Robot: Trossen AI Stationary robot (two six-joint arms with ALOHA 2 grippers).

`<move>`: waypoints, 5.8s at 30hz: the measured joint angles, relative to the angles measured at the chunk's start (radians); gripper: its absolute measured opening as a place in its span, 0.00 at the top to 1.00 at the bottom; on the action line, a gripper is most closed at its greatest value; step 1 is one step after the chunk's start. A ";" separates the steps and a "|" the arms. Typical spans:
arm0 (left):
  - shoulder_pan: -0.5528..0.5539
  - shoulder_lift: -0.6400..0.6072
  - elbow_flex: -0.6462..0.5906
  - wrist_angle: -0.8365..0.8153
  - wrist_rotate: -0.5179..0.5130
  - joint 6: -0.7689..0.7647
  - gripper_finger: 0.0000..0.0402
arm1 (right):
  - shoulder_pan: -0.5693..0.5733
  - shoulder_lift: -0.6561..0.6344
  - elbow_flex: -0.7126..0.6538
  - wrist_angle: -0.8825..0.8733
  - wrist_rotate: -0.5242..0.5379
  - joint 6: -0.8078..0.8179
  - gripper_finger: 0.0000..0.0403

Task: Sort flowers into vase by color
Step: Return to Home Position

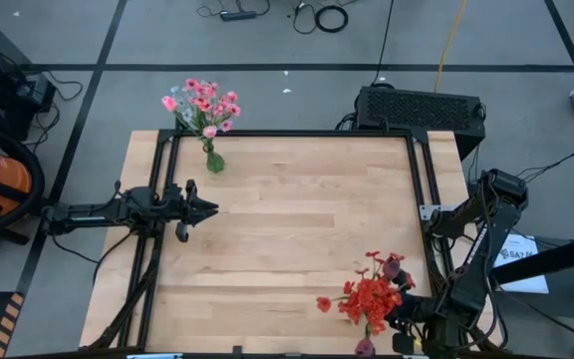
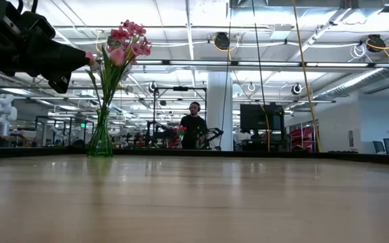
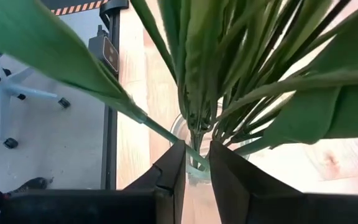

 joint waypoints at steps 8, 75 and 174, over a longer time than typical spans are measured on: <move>0.000 0.000 0.000 0.000 0.000 0.000 0.80 | 0.000 0.000 0.000 -0.002 0.008 -0.019 0.86; 0.000 0.000 0.000 0.000 0.000 0.000 0.80 | -0.610 -0.450 0.000 -0.458 -0.366 -0.694 1.00; 0.000 0.000 0.000 0.000 0.000 0.000 0.80 | -1.067 -1.356 -1.072 0.888 -0.627 -0.951 1.00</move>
